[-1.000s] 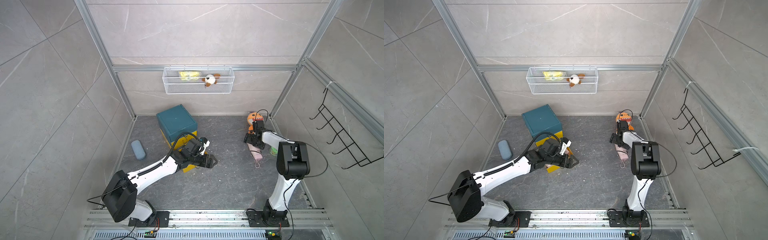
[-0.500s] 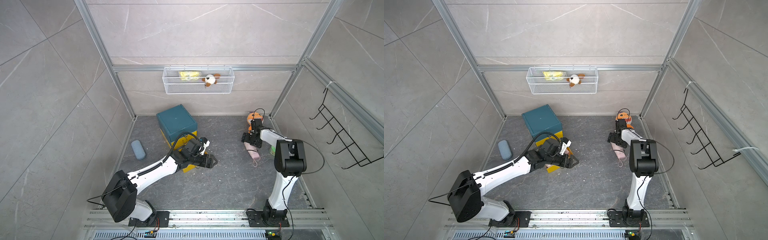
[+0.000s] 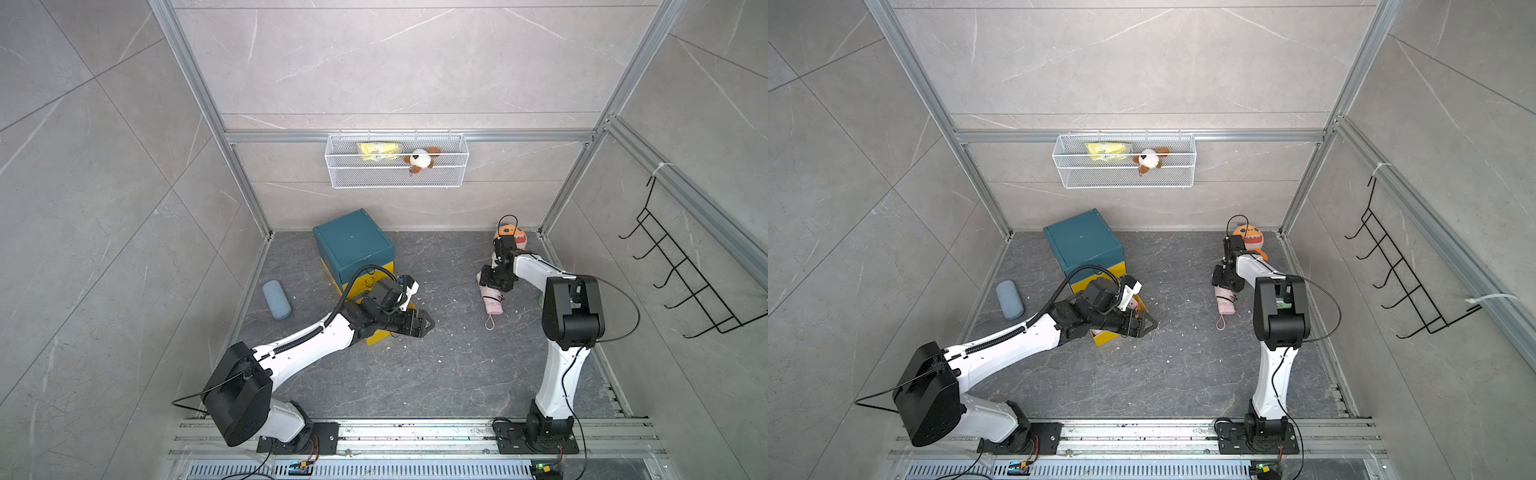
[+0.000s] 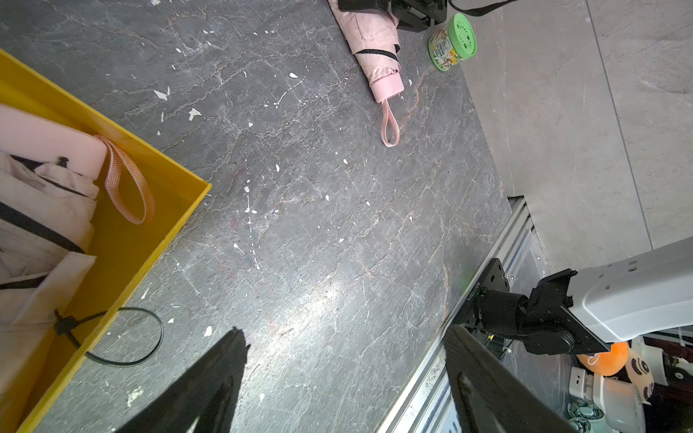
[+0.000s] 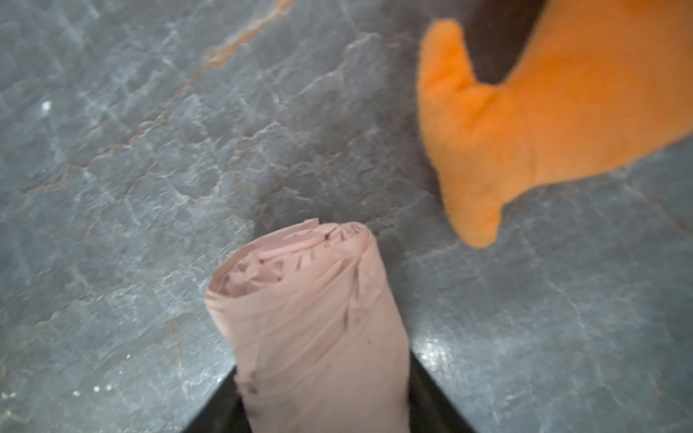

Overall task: Place the umbrella in the drawer by color
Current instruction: Pick up the umbrella from the center of the board, then place the umbrella in the drawer.

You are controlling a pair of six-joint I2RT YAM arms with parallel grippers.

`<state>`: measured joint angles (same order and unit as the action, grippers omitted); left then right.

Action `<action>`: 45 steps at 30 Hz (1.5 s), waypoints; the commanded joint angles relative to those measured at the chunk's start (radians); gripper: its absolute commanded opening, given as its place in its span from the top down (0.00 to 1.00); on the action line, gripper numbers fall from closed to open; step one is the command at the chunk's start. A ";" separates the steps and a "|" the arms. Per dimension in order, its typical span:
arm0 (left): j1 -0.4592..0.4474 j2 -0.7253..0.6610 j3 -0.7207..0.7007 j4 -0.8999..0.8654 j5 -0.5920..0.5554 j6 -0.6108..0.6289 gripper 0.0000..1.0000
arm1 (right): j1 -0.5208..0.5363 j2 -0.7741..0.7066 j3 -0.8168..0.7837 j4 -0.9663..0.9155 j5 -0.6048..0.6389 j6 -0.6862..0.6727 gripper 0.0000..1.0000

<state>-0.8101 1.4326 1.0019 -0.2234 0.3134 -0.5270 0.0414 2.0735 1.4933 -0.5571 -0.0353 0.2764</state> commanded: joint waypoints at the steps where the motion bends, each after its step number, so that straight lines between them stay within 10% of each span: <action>1: -0.001 -0.035 -0.008 0.013 -0.016 0.011 0.14 | 0.026 0.044 -0.014 -0.039 -0.072 -0.002 0.62; 30: 0.082 -0.053 -0.015 0.128 -0.057 -0.009 0.12 | 0.319 -0.461 -0.310 0.303 -0.313 0.260 0.72; 45: 0.078 -0.028 -0.106 0.353 -0.102 -0.050 0.09 | 0.499 -0.476 -0.272 0.459 -0.369 0.420 0.73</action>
<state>-0.7307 1.4036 0.8955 0.0422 0.2375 -0.5591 0.5274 1.6081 1.1839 -0.1707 -0.3843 0.6594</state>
